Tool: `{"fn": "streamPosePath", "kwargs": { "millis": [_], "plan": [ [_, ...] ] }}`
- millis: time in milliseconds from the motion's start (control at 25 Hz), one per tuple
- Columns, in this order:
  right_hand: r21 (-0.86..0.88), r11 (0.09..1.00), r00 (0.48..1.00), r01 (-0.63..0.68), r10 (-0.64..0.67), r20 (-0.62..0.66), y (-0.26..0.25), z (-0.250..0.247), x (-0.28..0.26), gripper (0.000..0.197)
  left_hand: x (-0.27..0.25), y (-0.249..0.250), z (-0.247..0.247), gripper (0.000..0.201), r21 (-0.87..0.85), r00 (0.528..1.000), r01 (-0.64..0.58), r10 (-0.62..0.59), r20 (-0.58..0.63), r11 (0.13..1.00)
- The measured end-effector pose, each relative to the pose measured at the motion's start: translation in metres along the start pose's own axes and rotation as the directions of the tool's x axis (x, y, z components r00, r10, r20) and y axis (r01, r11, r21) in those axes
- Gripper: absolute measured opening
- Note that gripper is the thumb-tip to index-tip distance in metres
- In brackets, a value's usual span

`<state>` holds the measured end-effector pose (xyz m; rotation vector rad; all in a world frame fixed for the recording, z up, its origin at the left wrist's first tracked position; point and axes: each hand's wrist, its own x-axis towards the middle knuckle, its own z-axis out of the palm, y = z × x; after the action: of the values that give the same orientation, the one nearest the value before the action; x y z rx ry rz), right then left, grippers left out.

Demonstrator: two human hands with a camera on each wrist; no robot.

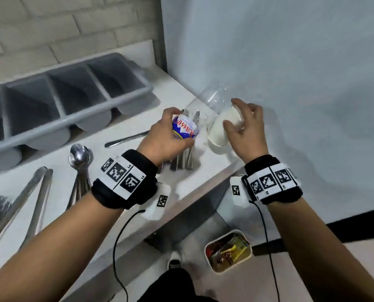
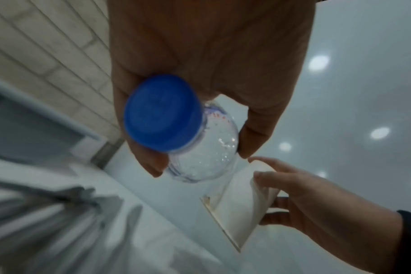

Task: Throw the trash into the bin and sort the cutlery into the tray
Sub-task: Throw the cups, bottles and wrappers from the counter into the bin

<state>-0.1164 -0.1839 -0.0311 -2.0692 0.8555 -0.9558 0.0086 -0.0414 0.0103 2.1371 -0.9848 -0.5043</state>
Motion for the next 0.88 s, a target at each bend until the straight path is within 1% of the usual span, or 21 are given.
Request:
{"fn": "streamPosePath", "kwargs": {
  "millis": [80, 160, 200, 280, 360, 400, 440, 520, 600, 680, 720, 760, 880],
  "plan": [
    [0.008, 1.0, 0.998, 0.027, -0.026, -0.054, 0.022, -0.03, -0.044, 0.049, -0.03, 0.005, 0.042, 0.068, -0.085, 0.998, 0.002, 0.003, 0.057, 0.996],
    [0.044, 0.999, 0.997, 0.01, -0.007, -0.075, 0.053, -0.052, -0.088, 0.047, -0.058, 0.003, 0.085, 0.067, -0.129, 0.991, 0.037, -0.02, 0.13, 0.991],
    [0.051, 0.998, 0.997, -0.029, 0.032, -0.072, 0.07, -0.06, -0.11, 0.047, -0.071, -0.001, 0.107, 0.067, -0.135, 0.984, 0.06, -0.037, 0.172, 0.989],
    [0.03, 0.987, 0.985, -0.156, 0.158, -0.068, 0.106, -0.067, -0.151, 0.048, -0.093, -0.014, 0.144, 0.07, -0.14, 0.968, 0.075, -0.038, 0.249, 0.987],
    [0.014, 0.95, 0.95, -0.312, 0.312, -0.032, 0.145, -0.068, -0.194, 0.053, -0.111, -0.034, 0.182, 0.072, -0.075, 0.934, 0.103, -0.071, 0.349, 0.992],
    [0.015, 0.916, 0.916, -0.401, 0.401, -0.025, 0.164, -0.065, -0.214, 0.057, -0.118, -0.045, 0.199, 0.073, -0.025, 0.911, 0.126, -0.106, 0.398, 0.992],
    [0.027, 0.867, 0.867, -0.497, 0.498, -0.028, 0.181, -0.06, -0.234, 0.059, -0.123, -0.057, 0.215, 0.074, 0.025, 0.885, 0.151, -0.146, 0.442, 0.988],
    [0.045, 0.745, 0.743, -0.666, 0.668, -0.049, 0.217, -0.044, -0.265, 0.055, -0.125, -0.084, 0.248, 0.074, 0.118, 0.834, 0.196, -0.229, 0.503, 0.973],
    [0.085, 0.625, 0.621, -0.776, 0.781, -0.062, 0.25, -0.022, -0.288, 0.044, -0.119, -0.117, 0.281, 0.071, 0.196, 0.793, 0.235, -0.304, 0.528, 0.952],
    [0.078, 0.532, 0.528, -0.843, 0.847, -0.066, 0.281, -0.001, -0.306, 0.038, -0.112, -0.151, 0.312, 0.068, 0.25, 0.763, 0.275, -0.369, 0.531, 0.928],
    [0.051, 0.495, 0.492, -0.867, 0.868, -0.062, 0.3, 0.012, -0.315, 0.037, -0.108, -0.17, 0.33, 0.066, 0.27, 0.75, 0.295, -0.397, 0.529, 0.916],
    [0.036, 0.469, 0.467, -0.882, 0.882, -0.055, 0.32, 0.025, -0.323, 0.037, -0.103, -0.188, 0.347, 0.065, 0.286, 0.739, 0.303, -0.413, 0.532, 0.909],
    [0.032, 0.406, 0.404, -0.914, 0.914, -0.036, 0.382, 0.064, -0.34, 0.036, -0.088, -0.244, 0.405, 0.067, 0.307, 0.694, 0.31, -0.435, 0.574, 0.9]
  ]
}}
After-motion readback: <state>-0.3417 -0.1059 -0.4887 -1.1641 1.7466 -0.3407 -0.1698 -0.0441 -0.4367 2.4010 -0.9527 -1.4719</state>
